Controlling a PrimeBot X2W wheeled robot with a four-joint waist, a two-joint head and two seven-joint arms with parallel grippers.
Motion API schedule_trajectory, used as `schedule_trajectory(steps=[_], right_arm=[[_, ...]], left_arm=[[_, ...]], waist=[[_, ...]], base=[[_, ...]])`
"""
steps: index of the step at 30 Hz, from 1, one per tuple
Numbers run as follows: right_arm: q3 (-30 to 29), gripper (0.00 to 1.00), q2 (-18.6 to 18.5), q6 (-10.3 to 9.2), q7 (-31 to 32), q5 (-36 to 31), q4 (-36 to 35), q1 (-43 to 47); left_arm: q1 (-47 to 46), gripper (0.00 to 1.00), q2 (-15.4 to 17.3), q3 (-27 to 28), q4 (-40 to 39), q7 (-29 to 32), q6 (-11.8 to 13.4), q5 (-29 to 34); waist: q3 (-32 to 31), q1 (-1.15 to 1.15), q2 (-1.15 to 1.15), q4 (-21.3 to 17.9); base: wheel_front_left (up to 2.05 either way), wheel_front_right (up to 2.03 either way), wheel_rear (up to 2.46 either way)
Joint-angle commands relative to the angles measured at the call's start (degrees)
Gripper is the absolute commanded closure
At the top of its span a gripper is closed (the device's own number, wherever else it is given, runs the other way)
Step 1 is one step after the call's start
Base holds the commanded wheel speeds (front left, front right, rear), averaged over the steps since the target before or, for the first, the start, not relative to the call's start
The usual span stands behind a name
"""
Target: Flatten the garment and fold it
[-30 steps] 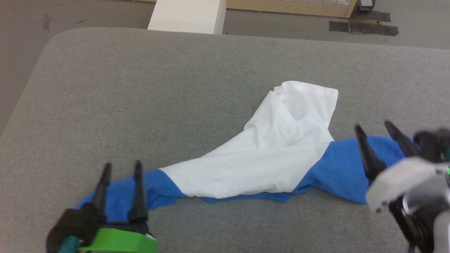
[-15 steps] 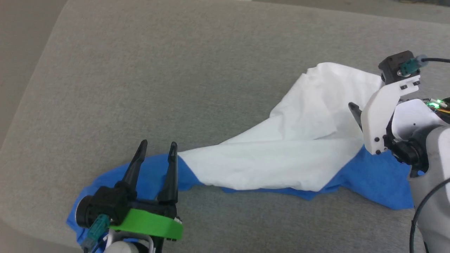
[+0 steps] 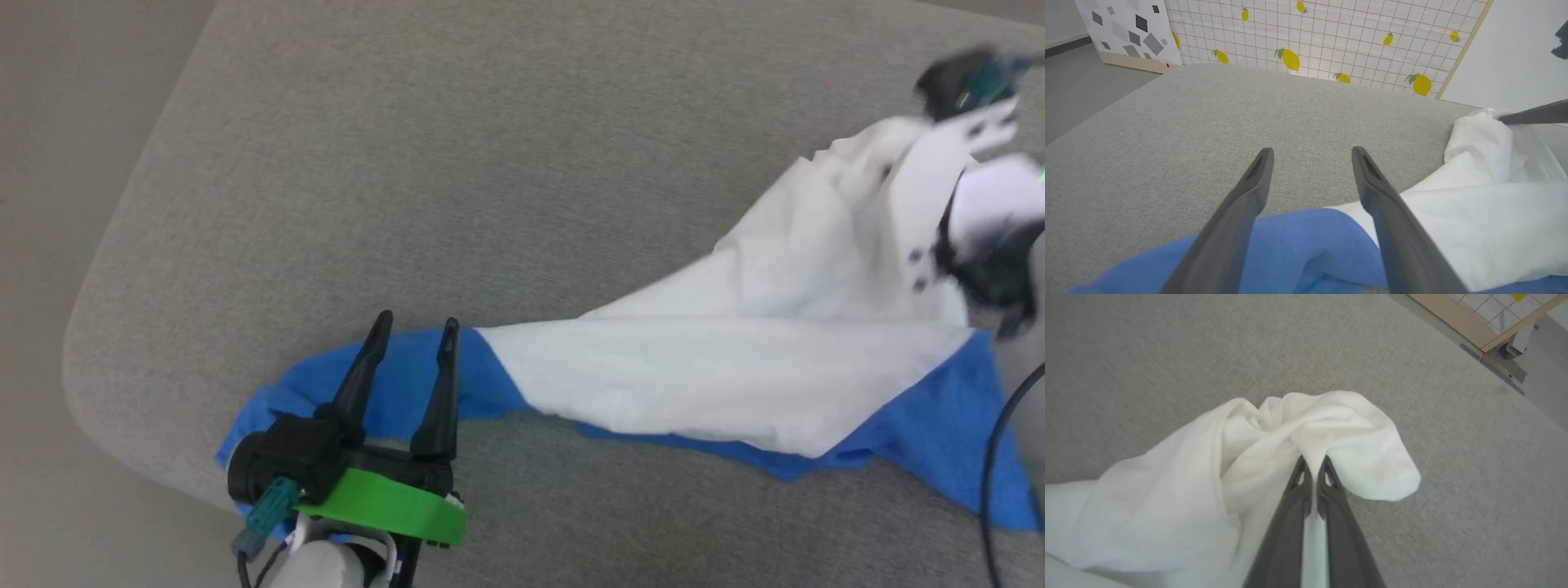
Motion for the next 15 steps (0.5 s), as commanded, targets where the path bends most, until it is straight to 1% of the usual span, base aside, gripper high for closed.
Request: schedule_trajectory(steps=[1,5,10,12,15], right_arm=[[0.4,1.00,-1.3,-0.09,-0.4,-0.5,-0.5,-3.8],[2.8,1.00,-4.3,-0.09,-2.1,-2.2,-0.1,-13.6],[7.2,1.00,-6.6,-0.09,-8.2,-5.8,3.0,-25.0],[9.1,1.00,-7.7,-0.09,-11.5,-7.4,5.3,-28.2],[9.8,1.00,-7.9,-0.09,-14.8,-9.1,10.0,-30.3]], left_arm=[[-1.3,0.00,-0.9,0.1,0.4,-0.3,-0.7,0.6],[-1.3,0.00,-2.7,0.5,0.8,-0.3,-2.0,1.3],[-1.2,0.00,-4.7,0.9,1.3,-0.3,-3.6,2.5],[-1.2,0.00,-5.5,0.9,1.5,-0.3,-4.4,2.7],[-1.5,0.00,-6.4,0.7,2.2,-0.3,-5.6,3.1]], waist=[[1.2,0.00,0.00,2.2],[2.5,0.00,0.00,4.6],[4.3,0.00,0.00,7.1],[5.0,0.00,0.00,7.9],[5.8,0.00,0.00,9.0]], base=[[0.00,0.00,0.00],[0.00,0.00,0.00],[0.00,0.00,0.00],[0.00,0.00,0.00],[0.00,0.00,0.00]])
